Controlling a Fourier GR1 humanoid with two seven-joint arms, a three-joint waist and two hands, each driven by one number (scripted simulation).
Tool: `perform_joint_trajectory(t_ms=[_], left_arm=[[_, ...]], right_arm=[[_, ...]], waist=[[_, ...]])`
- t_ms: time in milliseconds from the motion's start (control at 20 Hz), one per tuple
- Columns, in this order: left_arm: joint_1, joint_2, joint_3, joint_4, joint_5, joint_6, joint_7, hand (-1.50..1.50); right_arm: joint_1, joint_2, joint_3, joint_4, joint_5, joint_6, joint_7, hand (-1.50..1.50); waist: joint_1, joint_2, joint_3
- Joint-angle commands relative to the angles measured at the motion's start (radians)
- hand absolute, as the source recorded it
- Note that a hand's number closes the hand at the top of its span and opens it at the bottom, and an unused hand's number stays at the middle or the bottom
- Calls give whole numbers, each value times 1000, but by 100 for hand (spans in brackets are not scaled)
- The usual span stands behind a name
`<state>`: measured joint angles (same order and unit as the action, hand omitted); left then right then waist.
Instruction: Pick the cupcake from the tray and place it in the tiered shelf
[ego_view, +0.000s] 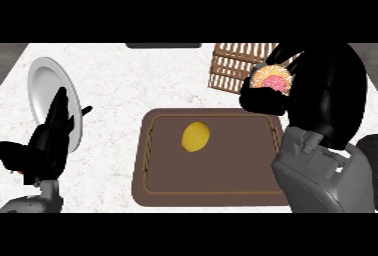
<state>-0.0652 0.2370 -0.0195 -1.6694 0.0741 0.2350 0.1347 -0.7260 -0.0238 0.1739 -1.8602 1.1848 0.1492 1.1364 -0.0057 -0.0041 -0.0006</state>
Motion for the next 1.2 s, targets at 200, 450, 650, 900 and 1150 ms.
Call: perform_joint_trajectory(t_ms=[200, 450, 650, 900, 1150], left_arm=[[-13, -33, -10, 18, -23, 5, -3, 0], [-26, -13, 13, 0, -16, -25, 14, 0], [-4, -14, 32, 1, -11, -41, -6, 0], [-13, -14, 11, -95, -48, -20, 110, 0], [-30, -38, 48, 84, -42, -62, -57, 0]], right_arm=[[21, -19, -176, 105, 8, -85, -37, 150], [-34, -45, -265, 333, -4, -233, -175, 150], [20, -97, -318, 394, -46, -335, -298, 150], [-139, -105, -345, 585, -46, -410, -305, 150], [-96, -93, -349, 690, -68, -516, -368, 150]], waist=[[7, 5, 1], [16, 7, 1], [16, 7, 1], [21, 5, 1], [13, 7, 0]])
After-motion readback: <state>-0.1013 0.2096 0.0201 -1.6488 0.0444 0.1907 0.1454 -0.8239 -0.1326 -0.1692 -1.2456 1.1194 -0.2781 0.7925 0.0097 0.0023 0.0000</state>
